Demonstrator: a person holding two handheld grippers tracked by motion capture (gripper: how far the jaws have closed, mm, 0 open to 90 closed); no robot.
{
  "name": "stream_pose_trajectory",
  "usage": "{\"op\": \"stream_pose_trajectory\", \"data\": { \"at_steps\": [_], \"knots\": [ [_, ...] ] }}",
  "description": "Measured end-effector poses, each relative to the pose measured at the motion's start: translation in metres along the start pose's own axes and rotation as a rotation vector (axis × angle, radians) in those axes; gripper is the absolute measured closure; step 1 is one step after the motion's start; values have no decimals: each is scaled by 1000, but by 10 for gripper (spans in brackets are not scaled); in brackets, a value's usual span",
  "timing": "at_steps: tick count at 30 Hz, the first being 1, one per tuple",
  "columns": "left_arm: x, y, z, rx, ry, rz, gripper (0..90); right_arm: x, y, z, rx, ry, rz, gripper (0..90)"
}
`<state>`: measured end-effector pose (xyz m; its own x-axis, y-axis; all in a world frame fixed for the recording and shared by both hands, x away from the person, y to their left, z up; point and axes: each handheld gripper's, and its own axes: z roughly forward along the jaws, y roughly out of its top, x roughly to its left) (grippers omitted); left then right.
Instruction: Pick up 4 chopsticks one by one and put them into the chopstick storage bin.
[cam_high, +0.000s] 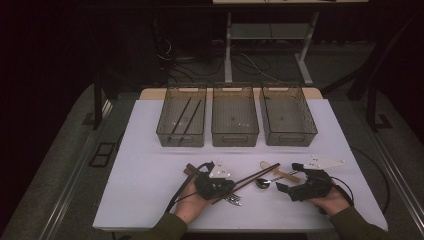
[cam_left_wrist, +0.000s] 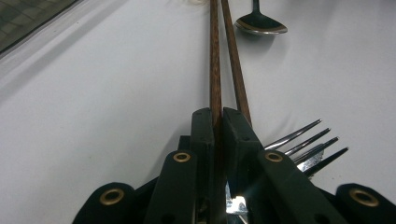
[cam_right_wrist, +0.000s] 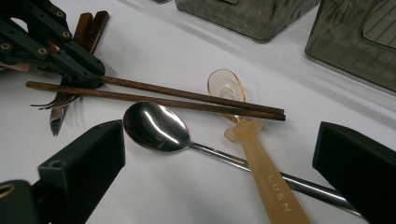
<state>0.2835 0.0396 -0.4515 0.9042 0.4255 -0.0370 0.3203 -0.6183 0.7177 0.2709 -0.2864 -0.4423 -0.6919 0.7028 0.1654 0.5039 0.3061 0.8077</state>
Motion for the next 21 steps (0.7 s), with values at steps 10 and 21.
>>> {"op": "stream_pose_trajectory", "data": {
  "at_steps": [10,21],
  "knots": [
    [0,1,-2,-22,-6,-23,832,0,0,0,0,1,0,24],
    [2,1,-11,-58,-26,-50,836,1,0,-1,0,4,2,24]
  ]
}}
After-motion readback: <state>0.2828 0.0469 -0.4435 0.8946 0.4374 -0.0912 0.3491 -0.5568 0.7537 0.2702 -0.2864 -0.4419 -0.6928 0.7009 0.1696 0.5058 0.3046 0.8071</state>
